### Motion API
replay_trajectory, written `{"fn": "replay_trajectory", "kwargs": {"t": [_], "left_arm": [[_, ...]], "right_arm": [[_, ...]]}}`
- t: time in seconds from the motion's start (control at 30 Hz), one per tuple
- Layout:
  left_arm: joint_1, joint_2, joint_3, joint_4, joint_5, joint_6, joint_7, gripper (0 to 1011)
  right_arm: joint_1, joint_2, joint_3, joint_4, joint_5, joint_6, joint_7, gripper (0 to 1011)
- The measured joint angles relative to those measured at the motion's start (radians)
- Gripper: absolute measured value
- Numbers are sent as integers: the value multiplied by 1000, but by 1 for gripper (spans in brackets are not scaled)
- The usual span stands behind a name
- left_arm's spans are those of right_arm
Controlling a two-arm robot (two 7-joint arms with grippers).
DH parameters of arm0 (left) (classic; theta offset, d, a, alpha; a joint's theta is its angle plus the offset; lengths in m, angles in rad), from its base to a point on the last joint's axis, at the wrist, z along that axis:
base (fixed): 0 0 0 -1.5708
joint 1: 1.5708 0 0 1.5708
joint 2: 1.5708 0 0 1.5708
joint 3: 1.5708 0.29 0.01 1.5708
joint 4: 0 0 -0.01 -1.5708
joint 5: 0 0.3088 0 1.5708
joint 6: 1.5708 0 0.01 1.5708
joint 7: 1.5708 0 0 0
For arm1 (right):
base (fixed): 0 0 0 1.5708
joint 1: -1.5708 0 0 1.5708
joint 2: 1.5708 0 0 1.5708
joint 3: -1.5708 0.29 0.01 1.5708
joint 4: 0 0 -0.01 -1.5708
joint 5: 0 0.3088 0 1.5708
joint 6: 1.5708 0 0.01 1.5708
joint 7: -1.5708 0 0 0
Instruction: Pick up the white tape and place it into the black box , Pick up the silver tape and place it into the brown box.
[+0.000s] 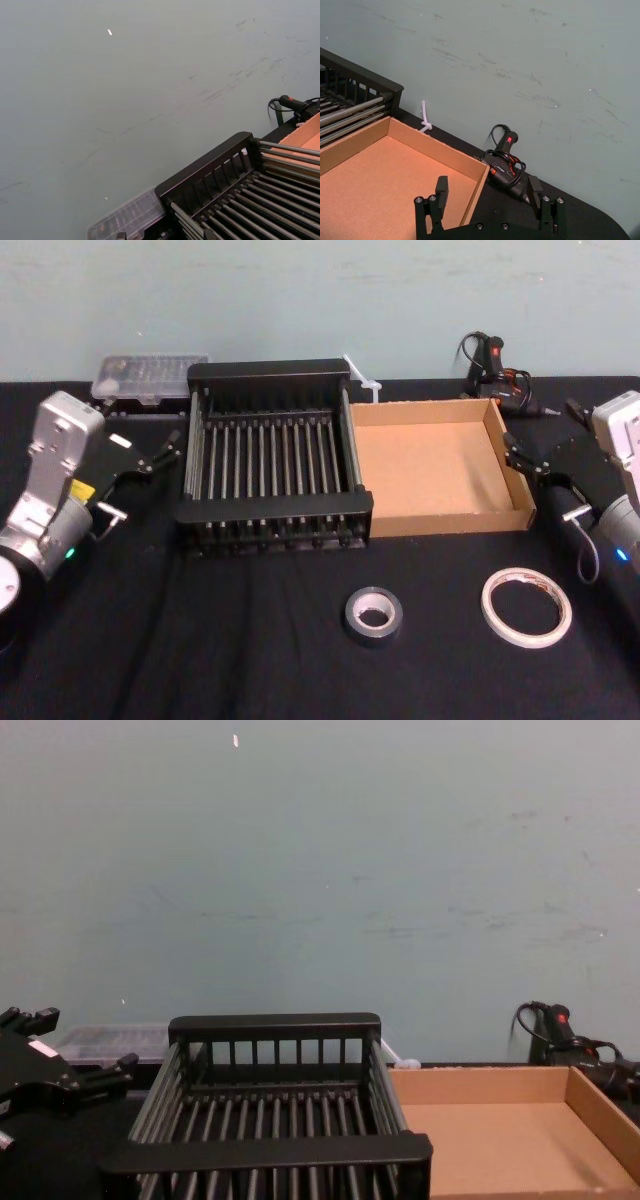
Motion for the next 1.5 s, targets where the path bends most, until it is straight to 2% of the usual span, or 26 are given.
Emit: {"fn": "replay_trajectory", "kwargs": {"t": [1.5], "left_arm": [[0, 0, 0, 0, 0, 0, 0, 1001]], "right_arm": [[0, 0, 0, 0, 0, 0, 0, 1002]]}}
